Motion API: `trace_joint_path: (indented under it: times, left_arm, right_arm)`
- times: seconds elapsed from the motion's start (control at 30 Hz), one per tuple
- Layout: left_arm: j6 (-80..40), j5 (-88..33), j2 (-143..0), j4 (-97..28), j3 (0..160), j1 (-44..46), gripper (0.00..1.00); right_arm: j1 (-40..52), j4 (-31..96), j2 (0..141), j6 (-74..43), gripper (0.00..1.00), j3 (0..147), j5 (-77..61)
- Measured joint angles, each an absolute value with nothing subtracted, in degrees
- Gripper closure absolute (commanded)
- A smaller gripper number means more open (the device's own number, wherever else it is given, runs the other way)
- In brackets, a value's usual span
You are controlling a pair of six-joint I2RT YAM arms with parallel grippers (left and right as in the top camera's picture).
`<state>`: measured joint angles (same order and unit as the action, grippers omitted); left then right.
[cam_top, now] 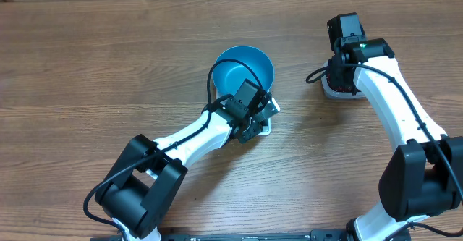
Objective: Scoop item into bowl and weigh 150g on scale
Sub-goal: 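Press the scale's tare button with the left gripper fingertip, then lift the left gripper back from the scale panel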
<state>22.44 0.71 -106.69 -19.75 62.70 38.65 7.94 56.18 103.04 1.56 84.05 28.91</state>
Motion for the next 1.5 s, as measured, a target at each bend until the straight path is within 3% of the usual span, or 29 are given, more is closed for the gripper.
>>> trace_joint_path:
  times: [0.8,1.17,1.2,1.23,1.3,1.5]
  left_arm:
    - [19.59,2.55,-105.08,-26.22,63.07,40.07,0.96]
    - [15.05,1.45,-88.79,-31.31,63.00,40.53,0.94]
    - [14.50,1.34,-86.94,-31.94,63.00,40.53,0.89]
    - [13.96,1.30,-85.12,-32.67,63.02,40.53,0.65]
    - [12.95,1.13,-81.76,-34.50,63.02,40.53,0.00]
    - [11.46,1.08,-72.66,-40.18,63.02,40.51,0.00]
  right_arm:
    - [7.94,56.42,103.04,1.52,0.96,84.05,28.91]
    - [7.94,56.53,103.04,1.52,0.96,84.05,28.91]
    - [7.94,56.55,103.04,1.54,0.96,84.05,28.91]
    - [7.94,56.55,103.04,1.54,0.96,84.05,28.93]
    - [7.94,56.55,103.04,1.52,0.96,84.05,28.91]
    - [7.94,56.55,103.04,1.54,0.96,84.05,28.91]
